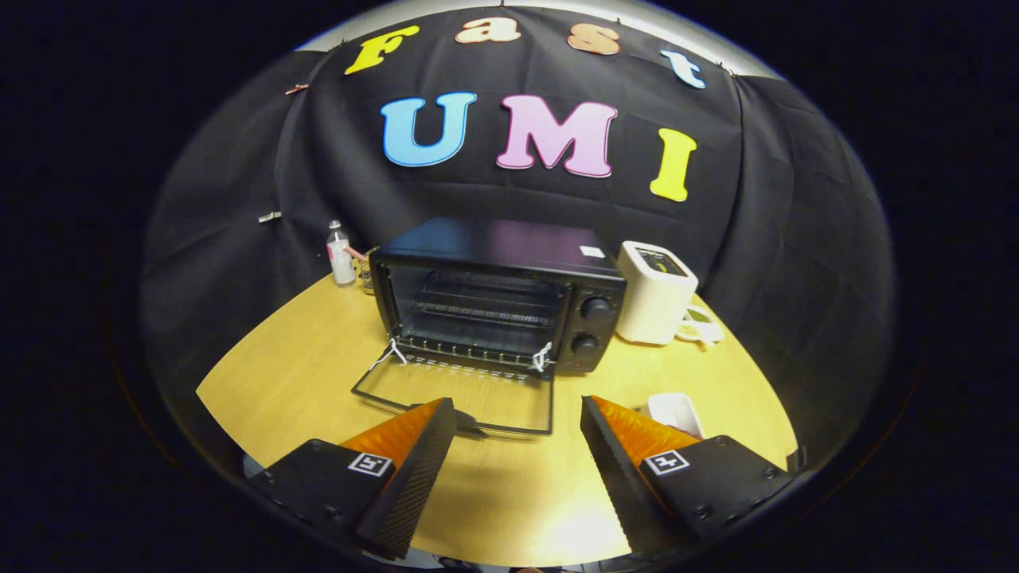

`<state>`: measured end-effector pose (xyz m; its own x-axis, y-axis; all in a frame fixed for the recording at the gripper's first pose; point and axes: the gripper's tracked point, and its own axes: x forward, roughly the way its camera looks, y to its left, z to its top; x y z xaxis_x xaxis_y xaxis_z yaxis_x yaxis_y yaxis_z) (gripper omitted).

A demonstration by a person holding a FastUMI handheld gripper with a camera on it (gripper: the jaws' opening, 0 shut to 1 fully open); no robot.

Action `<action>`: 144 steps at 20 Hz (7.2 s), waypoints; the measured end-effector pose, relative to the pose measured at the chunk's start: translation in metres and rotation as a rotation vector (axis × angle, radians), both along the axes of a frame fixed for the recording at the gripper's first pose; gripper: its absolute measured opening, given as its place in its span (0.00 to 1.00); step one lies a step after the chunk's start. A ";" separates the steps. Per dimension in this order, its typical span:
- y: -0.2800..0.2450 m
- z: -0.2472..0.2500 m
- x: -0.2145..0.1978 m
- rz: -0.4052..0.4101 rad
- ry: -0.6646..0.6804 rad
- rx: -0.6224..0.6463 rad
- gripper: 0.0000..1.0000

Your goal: Open the toaster oven, put the food inside, and close the toaster oven door.

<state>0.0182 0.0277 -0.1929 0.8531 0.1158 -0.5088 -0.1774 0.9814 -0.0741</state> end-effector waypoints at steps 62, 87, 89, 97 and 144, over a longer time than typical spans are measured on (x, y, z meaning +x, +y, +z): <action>-0.079 0.011 0.000 -0.127 0.400 0.671 0.14; 0.093 -0.091 0.194 -0.174 0.167 0.661 0.15; 0.095 -0.089 0.194 -0.158 0.156 0.649 0.19; 0.090 -0.091 0.159 -0.044 0.174 0.493 0.87; 0.103 -0.111 0.014 -0.036 0.327 0.206 0.98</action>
